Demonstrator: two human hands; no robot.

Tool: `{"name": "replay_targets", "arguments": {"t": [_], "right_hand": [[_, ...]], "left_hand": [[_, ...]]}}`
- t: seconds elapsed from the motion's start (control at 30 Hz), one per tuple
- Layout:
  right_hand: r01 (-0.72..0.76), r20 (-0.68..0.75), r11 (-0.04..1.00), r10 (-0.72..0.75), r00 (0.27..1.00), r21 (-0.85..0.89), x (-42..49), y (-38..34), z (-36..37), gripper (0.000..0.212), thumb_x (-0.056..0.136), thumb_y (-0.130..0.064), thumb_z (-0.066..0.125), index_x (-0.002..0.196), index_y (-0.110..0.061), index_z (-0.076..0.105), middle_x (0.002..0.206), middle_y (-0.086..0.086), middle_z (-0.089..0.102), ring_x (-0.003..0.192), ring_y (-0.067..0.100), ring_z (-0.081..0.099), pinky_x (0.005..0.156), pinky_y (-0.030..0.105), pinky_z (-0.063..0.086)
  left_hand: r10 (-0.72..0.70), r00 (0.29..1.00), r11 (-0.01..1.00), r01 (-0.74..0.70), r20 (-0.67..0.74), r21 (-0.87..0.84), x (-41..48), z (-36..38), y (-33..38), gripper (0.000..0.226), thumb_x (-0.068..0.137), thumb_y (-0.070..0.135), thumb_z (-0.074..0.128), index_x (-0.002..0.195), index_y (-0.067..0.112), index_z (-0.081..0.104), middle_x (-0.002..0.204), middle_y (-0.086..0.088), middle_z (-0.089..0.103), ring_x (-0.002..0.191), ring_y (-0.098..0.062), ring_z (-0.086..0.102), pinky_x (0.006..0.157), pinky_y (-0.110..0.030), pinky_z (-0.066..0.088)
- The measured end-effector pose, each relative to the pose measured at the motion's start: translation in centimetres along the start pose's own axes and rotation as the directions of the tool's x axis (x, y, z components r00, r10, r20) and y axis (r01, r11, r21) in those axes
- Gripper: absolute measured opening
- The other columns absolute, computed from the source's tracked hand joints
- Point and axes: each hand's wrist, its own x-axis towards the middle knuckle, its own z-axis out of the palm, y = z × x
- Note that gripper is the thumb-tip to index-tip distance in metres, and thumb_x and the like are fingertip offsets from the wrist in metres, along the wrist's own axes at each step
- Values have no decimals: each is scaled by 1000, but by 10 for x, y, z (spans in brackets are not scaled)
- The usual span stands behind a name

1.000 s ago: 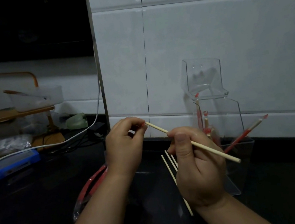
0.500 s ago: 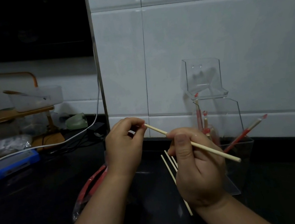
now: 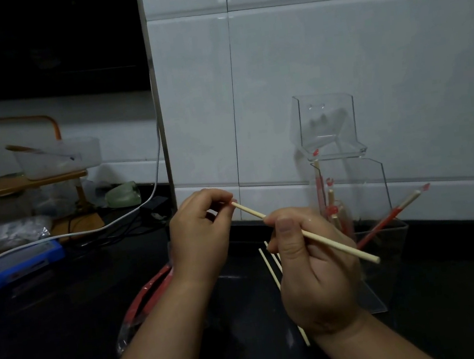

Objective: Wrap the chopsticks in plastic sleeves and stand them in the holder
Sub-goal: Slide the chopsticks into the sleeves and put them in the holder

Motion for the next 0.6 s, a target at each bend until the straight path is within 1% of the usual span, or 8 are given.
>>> {"name": "replay_targets", "arguments": {"t": [0.13, 0.27, 0.37, 0.43, 0.47, 0.53, 0.6], "right_hand": [[-16, 21, 1000, 16, 1000, -7, 1, 1, 1, 42, 104, -40, 39, 89, -14, 69, 75, -19, 56, 72, -1, 60, 66, 14, 46], [-39, 30, 999, 39, 999, 1, 1, 2, 2, 40, 104, -40, 40, 91, -15, 69, 75, -16, 60, 72, 3, 62, 65, 21, 49], [-50, -1, 999, 50, 999, 3, 1, 1, 2, 35, 103, -41, 40, 94, -21, 68, 73, -16, 59, 71, 2, 61, 66, 18, 48], [-66, -16, 998, 66, 998, 9, 1, 1, 2, 32, 103, -43, 40, 94, -28, 66, 72, -20, 58, 68, 2, 61, 65, 17, 46], [-81, -22, 997, 81, 996, 15, 1, 1, 1, 31, 103, -45, 39, 94, -30, 65, 71, -20, 58, 67, 2, 60, 63, 17, 46], [-105, -29, 994, 105, 994, 7, 1, 1, 1, 31, 102, -48, 38, 95, -31, 63, 69, -14, 59, 65, 5, 60, 60, 21, 46], [-112, -23, 994, 112, 993, -4, 1, 1, 2, 30, 103, -46, 38, 94, -32, 63, 71, -11, 60, 65, 5, 60, 60, 21, 46]], "left_hand": [[10, 1000, 1000, -10, 0, 1, -1, 0, 0, 34, 84, 5, 74, 81, 37, 65, 82, 10, 67, 74, -8, 61, 65, -13, 47], [37, 999, 999, -37, -3, 15, -1, 0, -2, 32, 84, 4, 75, 82, 35, 66, 82, 13, 66, 75, -8, 61, 65, -14, 48], [89, 996, 995, -88, -11, 41, -1, 1, -3, 23, 83, 7, 74, 83, 30, 69, 80, 16, 65, 74, -7, 60, 64, -16, 47], [134, 991, 988, -134, 2, 79, -1, 2, -5, 14, 81, 11, 74, 85, 24, 72, 79, 14, 65, 74, -6, 59, 64, -21, 48], [146, 989, 984, -146, 12, 98, -1, 3, -5, 13, 80, 10, 75, 86, 22, 73, 80, 13, 65, 74, -5, 58, 64, -20, 47], [152, 988, 982, -154, 22, 113, -1, 3, -5, 15, 80, 7, 77, 86, 20, 73, 80, 13, 64, 74, -1, 57, 65, -16, 46], [154, 988, 981, -155, 18, 114, -1, 3, -6, 14, 80, 8, 78, 86, 20, 74, 80, 15, 62, 73, 4, 55, 65, -13, 45]]}}
